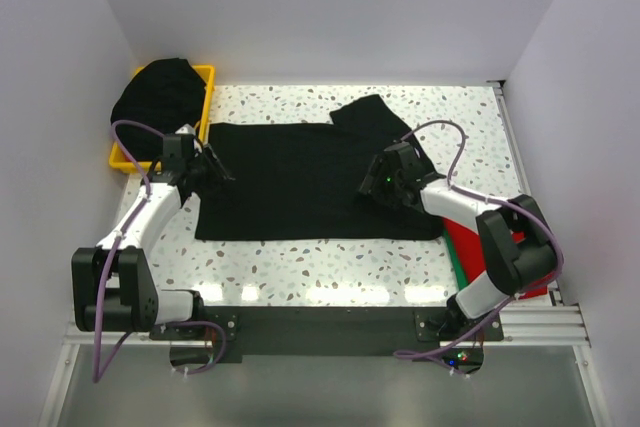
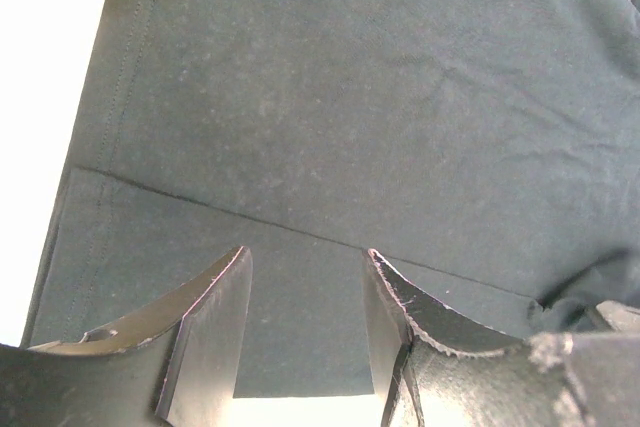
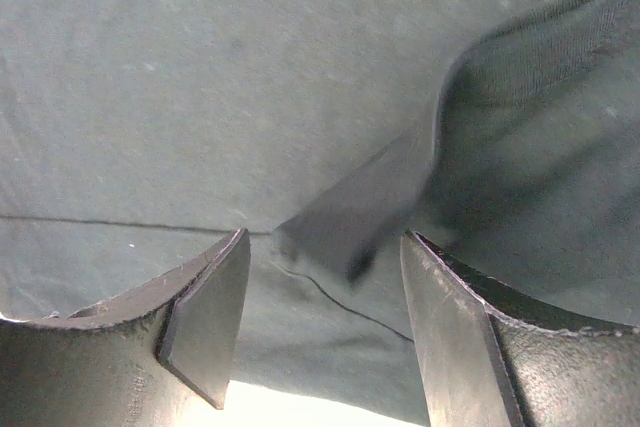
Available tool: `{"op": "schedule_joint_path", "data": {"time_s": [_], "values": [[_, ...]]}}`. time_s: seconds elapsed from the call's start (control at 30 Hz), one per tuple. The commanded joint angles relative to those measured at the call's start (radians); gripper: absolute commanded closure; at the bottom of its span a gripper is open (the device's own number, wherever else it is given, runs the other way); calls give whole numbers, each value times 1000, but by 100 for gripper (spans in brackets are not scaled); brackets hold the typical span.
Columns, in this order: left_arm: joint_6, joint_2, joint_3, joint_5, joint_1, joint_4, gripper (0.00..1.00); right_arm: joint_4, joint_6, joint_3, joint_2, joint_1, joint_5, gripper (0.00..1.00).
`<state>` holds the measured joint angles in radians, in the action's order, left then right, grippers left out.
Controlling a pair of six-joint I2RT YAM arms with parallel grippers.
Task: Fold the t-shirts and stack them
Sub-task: Fold the tshirt
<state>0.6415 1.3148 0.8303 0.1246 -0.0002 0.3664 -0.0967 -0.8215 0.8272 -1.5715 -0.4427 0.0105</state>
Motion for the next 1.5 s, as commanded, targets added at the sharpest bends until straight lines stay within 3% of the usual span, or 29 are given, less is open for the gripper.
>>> {"op": "schedule_joint_path", "data": {"time_s": [0.0, 0.33, 0.57, 0.67, 0.7, 0.8, 1.47], "values": [[-25, 8, 21, 17, 8, -40, 47, 34, 18, 67, -44, -8, -15, 35], [-13, 15, 9, 21, 8, -41, 48, 48, 50, 164, -193, -44, 11, 36], [-11, 9, 1, 20, 8, -38, 48, -89, 108, 205, -130, -48, -156, 38], [-9, 8, 1, 20, 9, -38, 48, -142, 145, 240, -127, -50, -222, 46], [-9, 6, 1, 20, 8, -38, 48, -155, 160, 250, -130, -53, -237, 53], [-9, 9, 1, 18, 9, -40, 48, -199, 183, 292, -148, -62, -280, 57], [-19, 3, -8, 15, 8, -37, 48, -374, 252, 555, -363, -195, -455, 59]]}}
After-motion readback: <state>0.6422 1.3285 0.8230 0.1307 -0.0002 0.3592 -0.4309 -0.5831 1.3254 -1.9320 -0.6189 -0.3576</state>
